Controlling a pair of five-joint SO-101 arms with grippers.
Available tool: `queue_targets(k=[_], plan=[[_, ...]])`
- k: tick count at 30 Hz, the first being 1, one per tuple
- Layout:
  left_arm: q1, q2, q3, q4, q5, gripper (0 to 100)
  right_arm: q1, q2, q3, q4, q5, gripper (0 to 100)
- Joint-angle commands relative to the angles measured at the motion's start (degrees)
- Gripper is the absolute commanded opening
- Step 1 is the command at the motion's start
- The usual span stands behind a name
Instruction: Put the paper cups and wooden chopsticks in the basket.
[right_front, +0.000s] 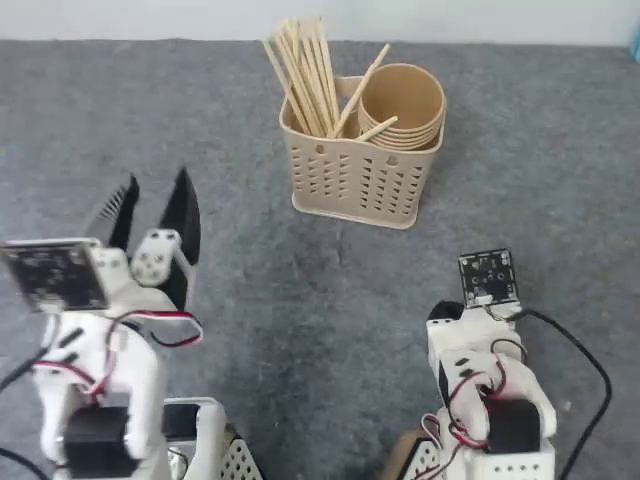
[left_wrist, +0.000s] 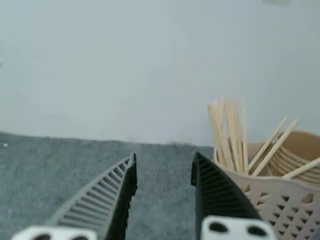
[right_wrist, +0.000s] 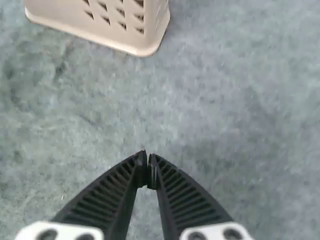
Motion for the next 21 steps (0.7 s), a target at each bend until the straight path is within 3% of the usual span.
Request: queue_targets(k=[1,5,13,19,21], plan=[[-0.5,-12.4,14.6,-1.5,0.0,17,0.7,0.0,3.3,-2.5,-2.0,0.7],[-0.5,-23.3,27.5,-1.6,-0.1,17,2.4,0.0,8.2,-2.6,-2.3,0.7],[-0.5,-22.4,41.8,-6.6,0.0,17,10.5,0.0,9.1,-0.8,-2.3,0.7],[-0.6,-22.3,47.5,-7.2,-1.9,1,10.8,0.0,12.0,-1.6,-2.3,0.7],[-0.6,-22.3,47.5,-5.1,-5.0,1,10.9,0.0,12.3,-1.7,-2.4,0.7]])
